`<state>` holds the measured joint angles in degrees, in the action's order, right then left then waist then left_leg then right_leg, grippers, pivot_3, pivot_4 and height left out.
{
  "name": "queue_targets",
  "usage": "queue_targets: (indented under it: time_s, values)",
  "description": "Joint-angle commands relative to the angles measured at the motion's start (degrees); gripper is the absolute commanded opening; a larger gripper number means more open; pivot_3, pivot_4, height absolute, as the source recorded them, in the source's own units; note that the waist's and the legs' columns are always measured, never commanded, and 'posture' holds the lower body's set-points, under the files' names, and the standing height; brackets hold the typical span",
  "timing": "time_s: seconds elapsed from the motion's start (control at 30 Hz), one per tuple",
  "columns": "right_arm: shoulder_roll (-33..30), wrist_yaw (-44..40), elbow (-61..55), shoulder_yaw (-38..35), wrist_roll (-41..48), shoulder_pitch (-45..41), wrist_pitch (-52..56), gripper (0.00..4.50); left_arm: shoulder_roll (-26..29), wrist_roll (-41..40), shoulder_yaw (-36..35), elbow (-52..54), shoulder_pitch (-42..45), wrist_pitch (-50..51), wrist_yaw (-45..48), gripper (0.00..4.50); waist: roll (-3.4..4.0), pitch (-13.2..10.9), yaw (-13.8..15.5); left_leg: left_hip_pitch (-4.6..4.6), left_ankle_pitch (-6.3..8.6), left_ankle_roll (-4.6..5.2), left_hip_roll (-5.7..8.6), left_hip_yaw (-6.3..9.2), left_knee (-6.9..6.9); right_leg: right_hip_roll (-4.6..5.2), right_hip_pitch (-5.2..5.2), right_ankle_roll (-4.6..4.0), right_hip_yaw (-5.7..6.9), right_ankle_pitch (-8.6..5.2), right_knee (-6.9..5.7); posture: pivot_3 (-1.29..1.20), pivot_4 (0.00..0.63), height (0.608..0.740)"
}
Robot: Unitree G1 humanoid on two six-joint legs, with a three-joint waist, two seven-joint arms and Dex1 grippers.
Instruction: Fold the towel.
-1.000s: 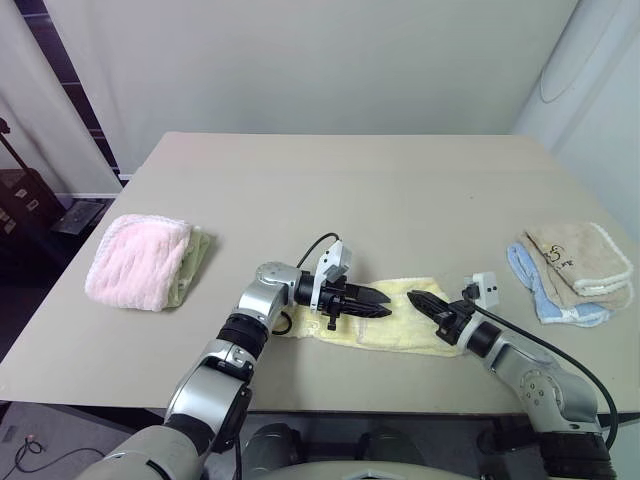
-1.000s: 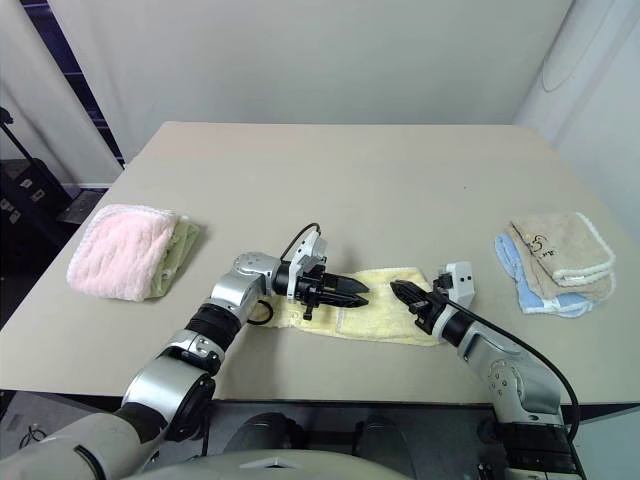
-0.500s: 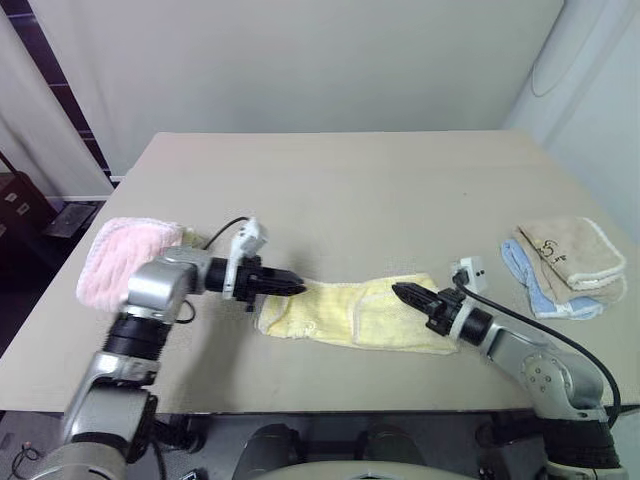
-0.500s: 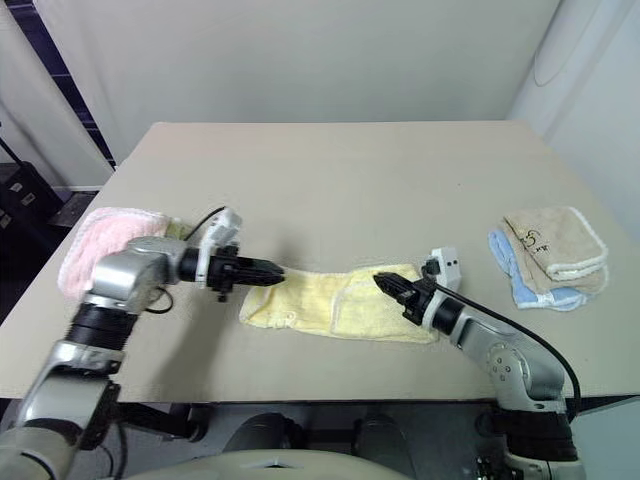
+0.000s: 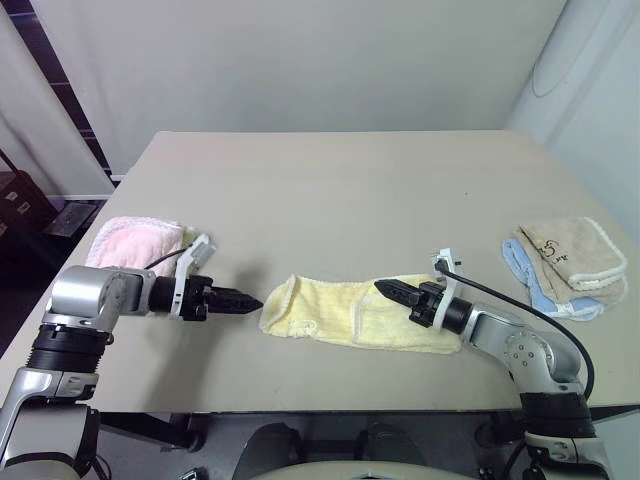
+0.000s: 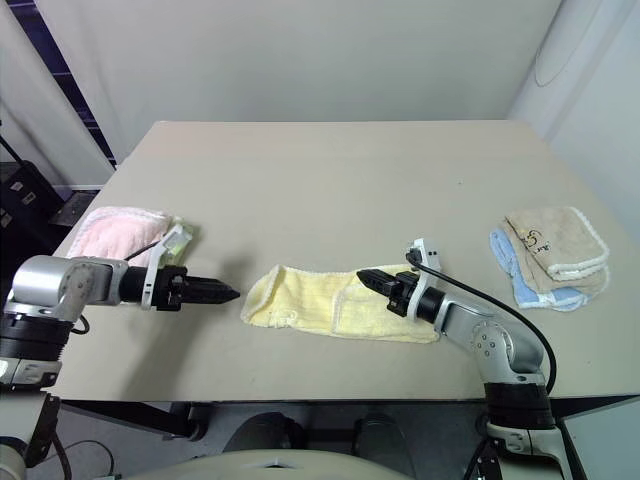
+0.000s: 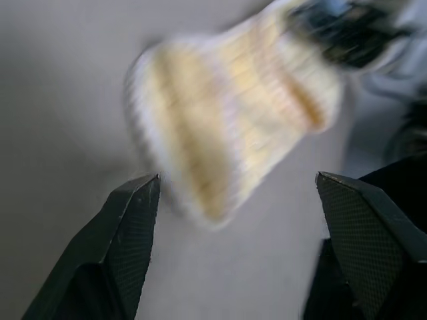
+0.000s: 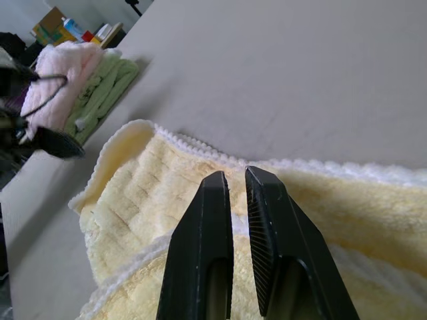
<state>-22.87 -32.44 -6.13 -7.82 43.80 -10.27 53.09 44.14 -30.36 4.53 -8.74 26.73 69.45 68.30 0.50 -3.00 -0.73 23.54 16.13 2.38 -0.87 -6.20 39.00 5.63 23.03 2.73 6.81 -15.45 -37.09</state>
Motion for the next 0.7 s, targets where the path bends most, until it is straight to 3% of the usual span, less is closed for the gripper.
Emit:
queue_targets:
  time_s: [0.03, 0.27, 0.53, 0.7]
  values:
    - [0.41, 0.75, -0.43, -1.96, 1.62, -1.47, 1.05, 0.44, -0.51, 1.17, 3.21, -1.93, 2.49, 1.91, -2.19, 3.92, 0.0, 0.0, 0.07, 0.02, 0.0, -0.01, 0.0, 0.0, -0.05, 0.0, 0.04, 0.0, -0.01, 0.0, 0.0, 0.0, 0.0, 0.74]
    - [0.97, 2.44, -2.2, -3.7, 2.27, 0.22, 2.43, 0.44, -3.14, 3.29, 13.15, -6.51, 8.18, 3.47, -1.21, 3.92, 0.45, 0.24, 0.48, 0.03, 0.0, -0.02, 0.13, -0.04, -0.08, 0.19, 0.04, -0.02, -0.01, 0.0, 0.0, 0.0, 0.0, 0.74]
    - [1.66, 4.32, -3.61, -4.91, 3.15, 1.45, 3.18, 0.44, -9.02, 1.04, 14.06, -11.03, 11.88, 9.88, -0.64, 3.92, 0.63, 0.32, 1.68, 0.03, 0.01, 0.0, 0.3, -0.05, -0.08, 0.36, -0.01, 0.0, -0.01, -0.01, 0.08, 0.0, 0.0, 0.74]
    - [1.79, 5.27, -4.44, -5.5, 3.47, 2.07, 3.21, 0.44, -9.34, -2.72, 12.28, -9.27, 11.86, 16.4, 0.06, 3.92, 0.6, 0.31, 1.4, 0.14, 0.1, 0.17, 0.38, -0.04, -0.09, 0.43, 0.03, 0.02, -0.02, -0.01, 0.17, 0.0, 0.0, 0.74]
